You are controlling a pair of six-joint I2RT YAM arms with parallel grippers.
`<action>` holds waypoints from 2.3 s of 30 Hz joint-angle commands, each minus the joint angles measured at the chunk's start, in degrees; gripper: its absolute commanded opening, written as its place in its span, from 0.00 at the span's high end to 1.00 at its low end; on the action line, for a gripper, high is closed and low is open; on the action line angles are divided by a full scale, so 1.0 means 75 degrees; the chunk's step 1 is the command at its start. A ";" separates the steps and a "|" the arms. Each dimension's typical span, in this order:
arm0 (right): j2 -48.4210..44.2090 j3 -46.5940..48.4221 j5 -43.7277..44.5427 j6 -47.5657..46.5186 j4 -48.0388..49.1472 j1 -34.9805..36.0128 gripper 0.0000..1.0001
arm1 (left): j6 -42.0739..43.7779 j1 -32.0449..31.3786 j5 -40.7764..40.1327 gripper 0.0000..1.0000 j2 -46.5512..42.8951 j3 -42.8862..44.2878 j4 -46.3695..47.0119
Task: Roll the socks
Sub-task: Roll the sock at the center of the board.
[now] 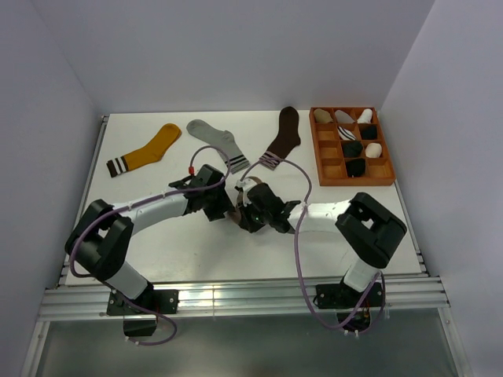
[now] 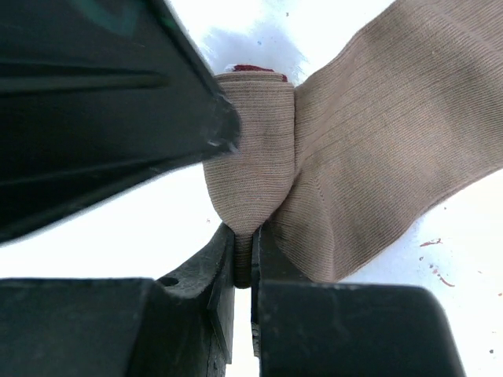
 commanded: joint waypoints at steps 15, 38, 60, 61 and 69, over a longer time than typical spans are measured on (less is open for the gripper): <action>0.1137 -0.0034 -0.5505 0.1628 0.0801 -0.2018 1.00 | -0.0576 0.0374 -0.0619 0.30 -0.1656 -0.1050 0.0564; 0.2603 0.0071 -0.6998 0.3610 0.1870 -0.2993 1.00 | -0.1174 -0.0306 -0.0314 0.36 -0.0358 -0.1297 0.2299; 0.2650 0.0223 -0.6904 0.3410 0.1565 -0.2993 1.00 | -0.1478 -0.0212 -0.0502 0.45 0.0335 -0.0933 0.2346; 0.2673 0.0212 -0.6893 0.3422 0.1565 -0.2993 1.00 | -0.1490 -0.0212 -0.0491 0.47 0.0347 -0.1003 0.2392; 0.2709 0.0188 -0.6881 0.3458 0.1636 -0.3005 1.00 | -0.1467 -0.0201 -0.0502 0.67 0.0359 -0.1121 0.2299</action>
